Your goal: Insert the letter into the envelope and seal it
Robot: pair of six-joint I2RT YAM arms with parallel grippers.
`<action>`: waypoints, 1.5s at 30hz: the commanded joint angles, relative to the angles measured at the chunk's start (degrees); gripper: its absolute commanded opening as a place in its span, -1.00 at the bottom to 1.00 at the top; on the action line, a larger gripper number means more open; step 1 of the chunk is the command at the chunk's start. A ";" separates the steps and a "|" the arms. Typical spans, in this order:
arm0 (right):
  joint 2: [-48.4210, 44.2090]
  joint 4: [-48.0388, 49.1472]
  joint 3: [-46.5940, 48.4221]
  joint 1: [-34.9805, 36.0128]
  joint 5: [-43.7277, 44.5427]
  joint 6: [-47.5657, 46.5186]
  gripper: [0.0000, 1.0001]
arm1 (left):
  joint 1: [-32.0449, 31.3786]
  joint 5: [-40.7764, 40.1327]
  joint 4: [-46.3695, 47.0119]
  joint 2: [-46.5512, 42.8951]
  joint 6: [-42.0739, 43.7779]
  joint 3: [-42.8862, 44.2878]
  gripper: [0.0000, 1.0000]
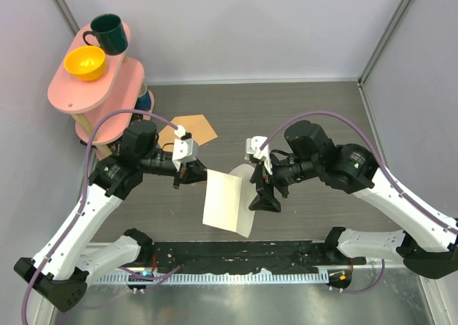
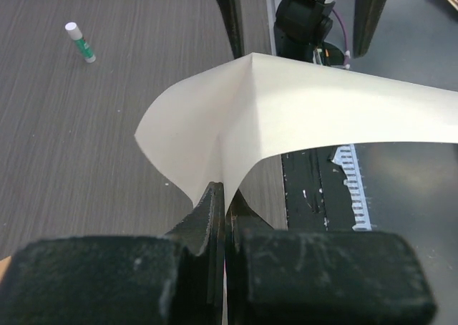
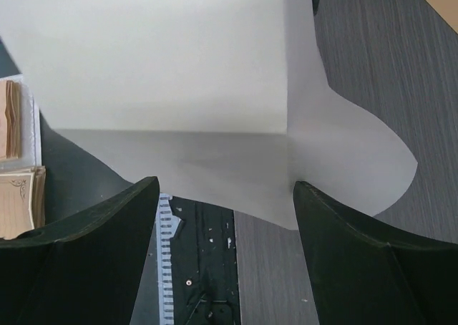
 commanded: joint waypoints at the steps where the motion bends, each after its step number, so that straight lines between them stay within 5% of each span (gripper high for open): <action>1: 0.78 2.81 0.79 0.73 2.65 -2.54 0.64 | -0.85 3.62 3.13 -0.47 -3.82 2.83 -1.00; 13: 0.17 -1.39 5.44 1.00 9.07 -4.91 0.66 | -1.12 3.10 -2.31 -1.44 1.61 1.87 -1.00; 31: 3.16 -0.79 2.20 1.08 0.19 -5.09 0.67 | -2.52 2.75 -3.03 -0.47 4.70 2.31 -1.00; 35: 2.54 -0.88 1.32 1.08 -0.60 -4.65 0.37 | -2.52 1.96 -0.92 -1.35 3.56 1.08 -1.00; 42: 2.19 -1.32 1.14 1.08 -0.34 -4.04 -0.49 | -2.52 2.40 0.23 -1.27 2.68 0.46 -1.00; 45: 2.02 -1.67 1.32 1.08 0.01 -3.86 -0.87 | -2.52 1.52 -1.34 -1.53 3.03 0.63 -0.67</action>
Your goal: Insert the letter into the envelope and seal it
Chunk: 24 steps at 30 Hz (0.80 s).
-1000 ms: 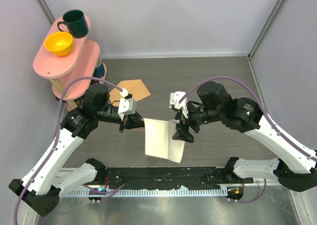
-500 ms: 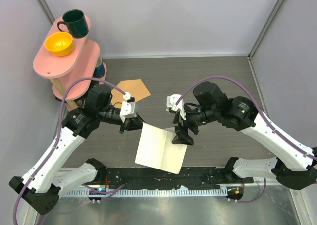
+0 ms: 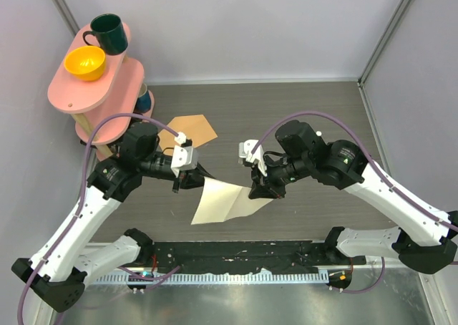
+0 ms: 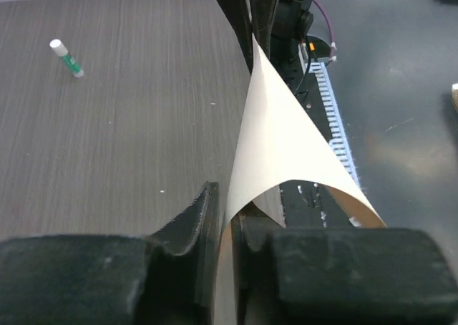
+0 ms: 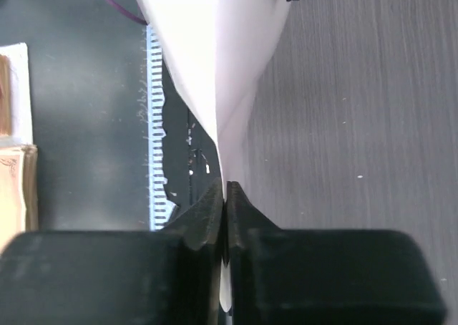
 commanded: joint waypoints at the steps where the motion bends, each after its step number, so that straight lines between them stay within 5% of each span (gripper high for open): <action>1: -1.42 0.91 0.57 0.36 -0.20 0.60 -0.95 | -0.34 -0.95 -0.17 -0.96 0.40 0.13 -0.25; 5: -3.43 -0.05 0.58 0.45 1.81 1.30 -0.98 | 1.41 -13.42 -4.47 -1.66 1.10 2.50 0.39; 10: -8.79 -1.72 -1.61 0.45 7.34 -0.36 -0.98 | 12.57 -7.48 -18.61 0.18 8.13 8.55 0.93; 17: -9.42 -4.63 -2.68 0.45 12.98 -8.71 -0.98 | 12.59 -3.15 -28.29 7.29 16.14 21.21 0.98; 21: -7.31 -4.89 -0.48 0.45 12.81 -9.86 -0.98 | 2.60 -4.03 -29.98 11.78 11.33 26.76 0.95; 24: -5.90 -4.80 1.01 0.45 13.16 -11.17 -0.98 | -1.12 -2.19 -21.94 11.88 2.13 25.45 1.00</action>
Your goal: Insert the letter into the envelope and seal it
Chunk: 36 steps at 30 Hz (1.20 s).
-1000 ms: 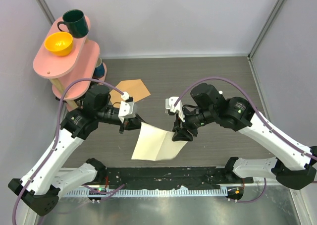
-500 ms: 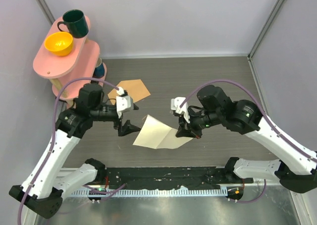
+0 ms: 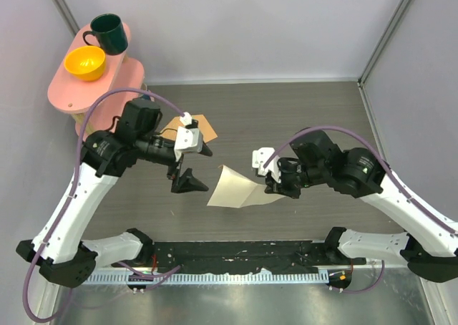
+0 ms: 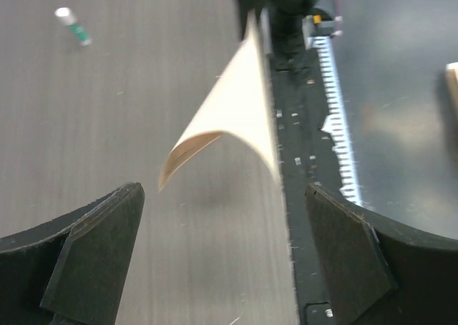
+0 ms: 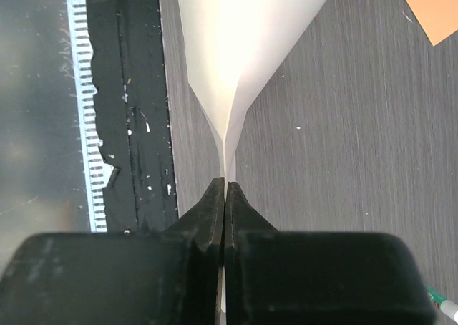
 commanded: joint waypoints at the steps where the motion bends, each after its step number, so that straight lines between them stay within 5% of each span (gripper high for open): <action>1: 1.55 0.49 3.22 0.34 1.75 -3.51 -0.98 | -7.06 2.27 7.23 -0.45 -11.63 -1.97 0.99; 5: 2.87 0.75 4.63 0.60 1.75 -4.65 -0.98 | -11.21 -1.69 15.52 -0.47 -18.24 -4.81 0.98; 12: 4.01 1.98 6.12 2.18 2.45 -6.76 -0.98 | -13.50 -1.42 24.22 0.25 -25.98 -11.48 0.45; 17: 3.84 1.81 6.04 2.80 2.45 -7.81 -0.98 | -13.59 -2.39 28.17 -0.81 -27.83 -14.30 0.30; 24: 3.58 -0.04 5.34 3.33 2.28 -9.66 -0.98 | -13.15 -5.64 27.40 -4.32 -23.62 -15.45 0.69; 31: 4.10 0.05 4.63 3.59 1.66 -10.19 -0.98 | -13.15 -1.51 23.80 -2.40 -20.28 -13.87 0.75; 36: 4.72 -1.27 5.25 4.03 2.10 -11.33 -0.98 | -13.15 -4.39 18.96 -0.37 -16.06 -8.51 1.00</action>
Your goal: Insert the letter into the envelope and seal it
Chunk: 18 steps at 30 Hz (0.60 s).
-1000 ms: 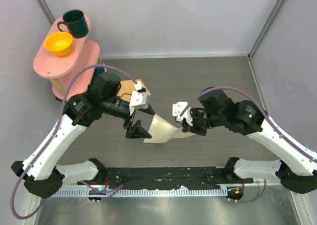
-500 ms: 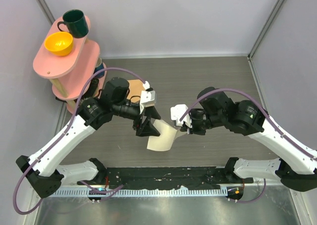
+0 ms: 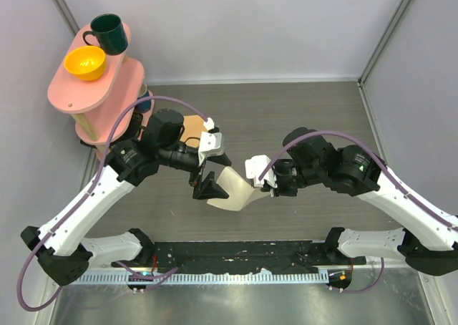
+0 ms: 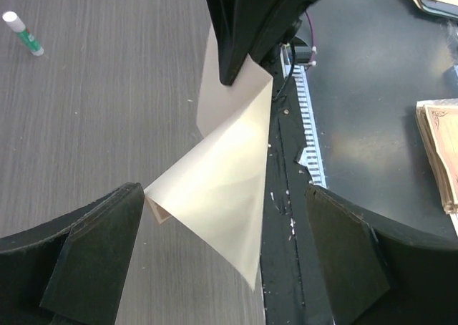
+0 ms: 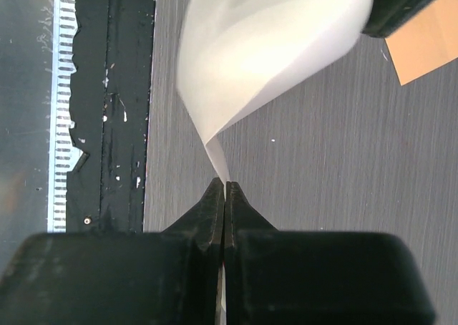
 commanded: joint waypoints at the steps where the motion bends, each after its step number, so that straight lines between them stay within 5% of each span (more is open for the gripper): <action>1: 0.67 -0.24 1.25 0.71 0.26 -1.74 -0.98 | 0.12 -2.48 -3.21 0.66 5.32 5.94 1.00; 12: 0.68 -1.04 1.33 0.97 2.55 -2.26 -0.98 | 0.20 -8.74 -18.33 0.92 18.59 14.83 0.99; 18: 2.61 0.19 3.00 0.89 2.11 -1.56 -0.98 | -0.23 -3.65 -14.29 2.41 10.54 13.25 0.85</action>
